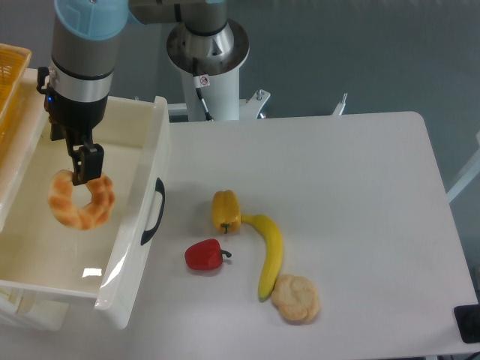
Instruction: Place the donuts in the upper white drawer
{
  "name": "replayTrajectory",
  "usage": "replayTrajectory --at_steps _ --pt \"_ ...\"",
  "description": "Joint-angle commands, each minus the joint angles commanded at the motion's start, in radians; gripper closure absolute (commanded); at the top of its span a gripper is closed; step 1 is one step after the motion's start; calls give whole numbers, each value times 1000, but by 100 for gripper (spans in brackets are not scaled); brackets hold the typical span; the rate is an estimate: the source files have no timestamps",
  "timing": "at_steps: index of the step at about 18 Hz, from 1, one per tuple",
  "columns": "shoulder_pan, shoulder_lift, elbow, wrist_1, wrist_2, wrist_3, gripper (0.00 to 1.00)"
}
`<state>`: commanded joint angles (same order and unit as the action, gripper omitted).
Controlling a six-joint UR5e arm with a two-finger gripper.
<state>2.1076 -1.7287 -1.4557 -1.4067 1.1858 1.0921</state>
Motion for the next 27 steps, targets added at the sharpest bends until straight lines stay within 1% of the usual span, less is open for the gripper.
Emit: replayTrajectory --at_steps 3,5,9,15,17,20,22,25,27 --pt "40 -23 2 8 2 3 0" --pt "80 -38 18 12 0 17 0" --pt "126 -40 23 32 0 29 0" --pt "140 -31 23 38 -2 19 0" --pt "155 -34 25 43 0 15 0" --pt "242 -40 26 48 0 22 0" --pt "299 -43 26 77 0 25 0" --pt "380 -63 26 139 0 31 0" --pt "419 -100 25 184 2 52 0"
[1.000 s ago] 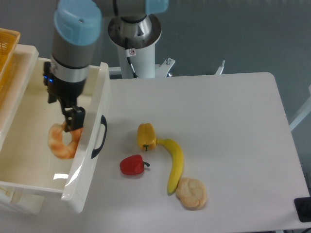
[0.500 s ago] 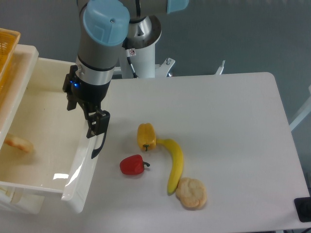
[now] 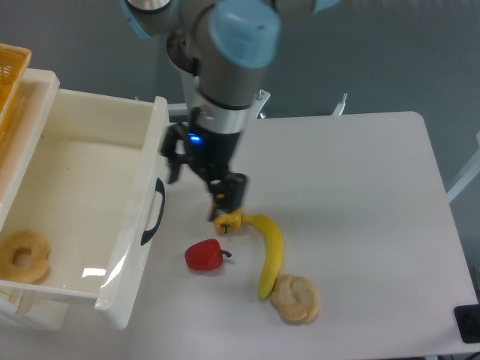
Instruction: Place the donuts in the upper white drawer
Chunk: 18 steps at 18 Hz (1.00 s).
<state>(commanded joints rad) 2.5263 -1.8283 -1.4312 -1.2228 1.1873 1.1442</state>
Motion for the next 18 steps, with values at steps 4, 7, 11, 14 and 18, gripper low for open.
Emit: replayTrajectory --at_steps 4,7,11,14,18 --pt "78 -61 -6 43 20 109 0" --pt "109 -115 -6 52 107 228 0" --pt "143 -149 -11 52 287 299 0" --pt "160 -169 -14 55 331 299 0" --pt "163 -227 -12 97 341 299 0"
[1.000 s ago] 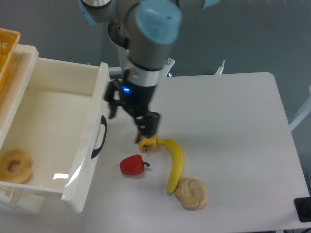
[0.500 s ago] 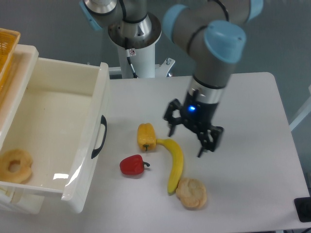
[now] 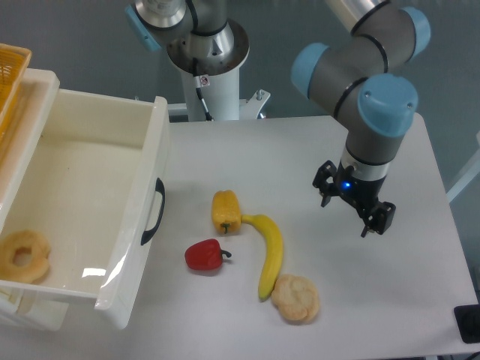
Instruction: Place the donuts in the upper white drawer
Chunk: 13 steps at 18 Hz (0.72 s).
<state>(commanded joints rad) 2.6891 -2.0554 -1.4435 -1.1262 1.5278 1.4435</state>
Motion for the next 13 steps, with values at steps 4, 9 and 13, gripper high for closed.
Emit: replayTrajectory --at_steps 4,9,13 --pt "9 -42 21 17 5 30 0" --pt "15 -42 23 19 3 95 0" --pt "18 -42 21 19 5 133 0"
